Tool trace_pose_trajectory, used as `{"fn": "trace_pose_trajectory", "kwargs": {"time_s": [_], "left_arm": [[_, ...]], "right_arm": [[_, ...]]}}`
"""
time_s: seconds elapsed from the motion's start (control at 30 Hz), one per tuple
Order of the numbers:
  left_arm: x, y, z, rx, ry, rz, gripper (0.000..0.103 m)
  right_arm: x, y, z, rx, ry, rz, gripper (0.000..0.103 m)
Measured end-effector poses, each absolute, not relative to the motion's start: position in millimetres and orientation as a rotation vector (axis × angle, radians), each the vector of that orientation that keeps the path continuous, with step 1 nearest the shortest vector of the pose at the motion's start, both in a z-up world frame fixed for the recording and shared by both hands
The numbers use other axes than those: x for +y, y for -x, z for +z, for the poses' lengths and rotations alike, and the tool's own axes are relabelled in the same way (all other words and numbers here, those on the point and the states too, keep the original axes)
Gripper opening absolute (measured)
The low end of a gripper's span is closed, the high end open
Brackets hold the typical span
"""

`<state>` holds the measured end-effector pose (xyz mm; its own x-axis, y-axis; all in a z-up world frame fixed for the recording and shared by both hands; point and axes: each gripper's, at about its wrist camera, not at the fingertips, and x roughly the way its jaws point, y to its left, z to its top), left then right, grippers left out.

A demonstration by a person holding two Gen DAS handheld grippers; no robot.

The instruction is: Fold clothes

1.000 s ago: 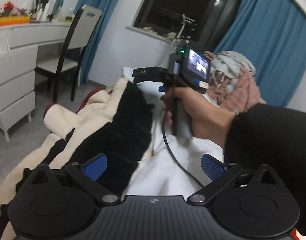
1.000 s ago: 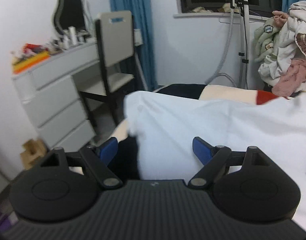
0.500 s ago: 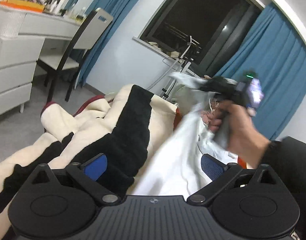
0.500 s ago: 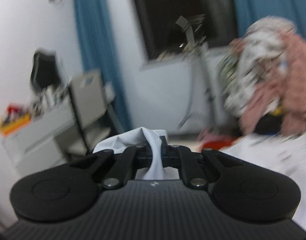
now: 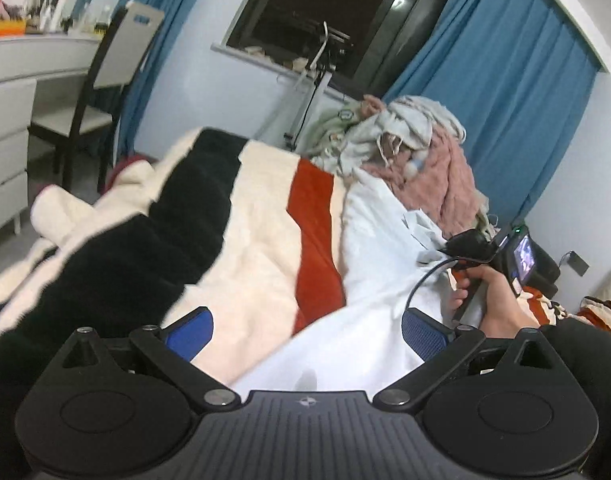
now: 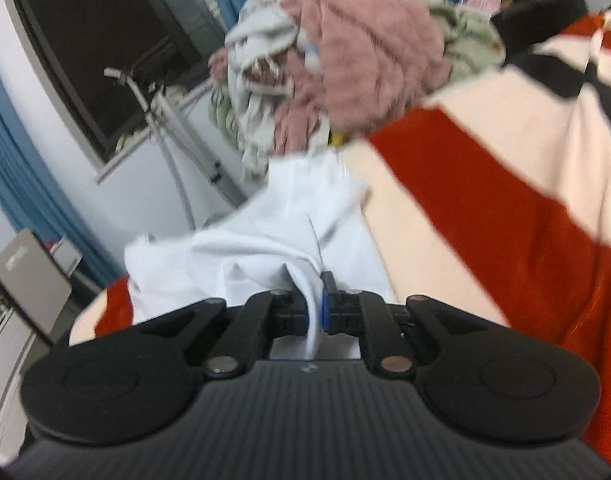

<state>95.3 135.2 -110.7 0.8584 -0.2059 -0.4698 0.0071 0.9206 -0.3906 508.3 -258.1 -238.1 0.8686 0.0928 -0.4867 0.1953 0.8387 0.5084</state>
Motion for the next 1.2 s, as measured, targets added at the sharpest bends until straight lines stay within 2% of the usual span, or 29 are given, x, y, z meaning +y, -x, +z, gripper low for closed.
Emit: {"fn": "trace_pose_trajectory", "kwargs": {"time_s": [0.07, 0.1, 0.13, 0.4, 0.7, 0.97, 1.2], "left_arm": [[130, -100, -112, 0.520, 0.355, -0.111, 0.101], [127, -102, -112, 0.515, 0.338, -0.108, 0.101], [124, -105, -113, 0.512, 0.322, -0.107, 0.101], [113, -103, -110, 0.493, 0.230, -0.129, 0.101], [100, -66, -91, 0.469, 0.142, -0.185, 0.101], [95, -36, -78, 0.466, 0.104, -0.176, 0.101], [108, -45, -87, 0.584, 0.155, -0.093, 0.101]], "right_arm": [[-256, -510, -238, 0.536, -0.567, -0.029, 0.044], [-253, -510, -235, 0.532, -0.549, -0.014, 0.064], [-249, -510, -230, 0.524, -0.526, 0.000, 0.077], [-229, -429, -164, 0.447, -0.376, -0.003, 0.076], [-206, -220, -108, 0.365, -0.247, 0.059, 0.076], [-210, -94, -129, 0.294, -0.230, 0.046, 0.076], [-225, -94, -144, 0.344, -0.315, 0.039, 0.077]]}}
